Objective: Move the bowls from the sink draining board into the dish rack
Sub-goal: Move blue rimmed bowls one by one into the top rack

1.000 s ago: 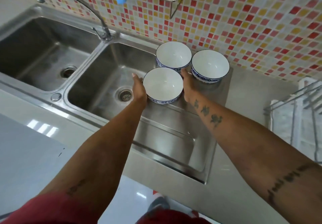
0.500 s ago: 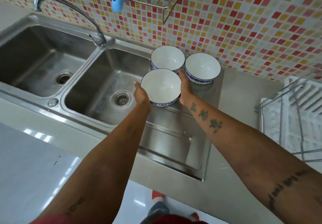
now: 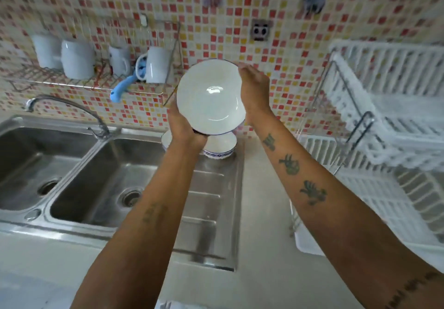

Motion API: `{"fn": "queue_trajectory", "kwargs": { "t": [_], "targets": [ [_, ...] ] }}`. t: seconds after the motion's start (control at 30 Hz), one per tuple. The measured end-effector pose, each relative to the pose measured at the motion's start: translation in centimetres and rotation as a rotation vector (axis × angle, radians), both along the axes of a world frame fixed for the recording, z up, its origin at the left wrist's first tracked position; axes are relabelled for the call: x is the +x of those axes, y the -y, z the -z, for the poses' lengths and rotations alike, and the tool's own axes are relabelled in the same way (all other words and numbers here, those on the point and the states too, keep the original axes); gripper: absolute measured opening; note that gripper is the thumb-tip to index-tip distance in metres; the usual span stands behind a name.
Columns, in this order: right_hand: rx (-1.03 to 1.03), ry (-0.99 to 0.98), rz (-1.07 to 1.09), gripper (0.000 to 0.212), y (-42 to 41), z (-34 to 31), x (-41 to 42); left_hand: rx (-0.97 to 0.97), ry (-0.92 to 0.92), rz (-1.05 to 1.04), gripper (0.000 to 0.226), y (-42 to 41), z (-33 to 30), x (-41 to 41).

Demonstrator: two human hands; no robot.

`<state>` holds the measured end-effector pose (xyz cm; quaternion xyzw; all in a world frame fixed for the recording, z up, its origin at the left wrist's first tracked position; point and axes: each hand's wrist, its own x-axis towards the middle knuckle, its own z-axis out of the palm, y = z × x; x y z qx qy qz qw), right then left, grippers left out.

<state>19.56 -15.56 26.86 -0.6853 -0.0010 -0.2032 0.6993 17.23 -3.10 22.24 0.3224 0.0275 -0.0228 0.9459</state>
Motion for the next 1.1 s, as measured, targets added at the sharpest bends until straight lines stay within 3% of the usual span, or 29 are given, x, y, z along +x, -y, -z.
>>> {"fn": "queue_trajectory", "kwargs": {
  "t": [0.1,0.23,0.37,0.57,0.73,0.8,1.0,1.1],
  "targets": [
    [-0.165,0.183,0.069,0.037,3.5,-6.4,-3.7,-0.018,0.181,0.251,0.041,3.0,-5.2,-2.7],
    [-0.224,0.322,0.19,0.048,9.1,-12.4,-9.3,-0.002,0.305,0.576,0.052,7.5,-10.3,-6.2],
    [-0.188,0.362,0.274,0.029,15.7,-14.3,-13.7,0.088,0.306,0.715,0.059,12.6,-12.4,-8.6],
    [-0.079,0.309,0.348,0.024,23.1,-13.5,-18.6,0.18,0.237,0.942,0.076,20.2,-13.2,-10.4],
    [-0.056,0.236,0.311,0.016,27.4,-12.2,-20.2,0.38,0.215,0.755,0.075,24.5,-14.6,-10.8],
    [-0.127,0.123,0.282,0.025,29.4,-11.6,-19.5,0.486,0.243,0.653,0.073,25.7,-14.7,-10.8],
    [-0.176,-0.354,0.08,0.069,33.4,-10.2,-16.6,1.073,0.51,0.15,0.068,28.3,-12.8,-9.3],
    [-0.238,-0.466,0.014,0.057,33.4,-9.9,-15.0,1.254,0.631,0.028,0.062,29.0,-11.3,-8.8]
  ]
}}
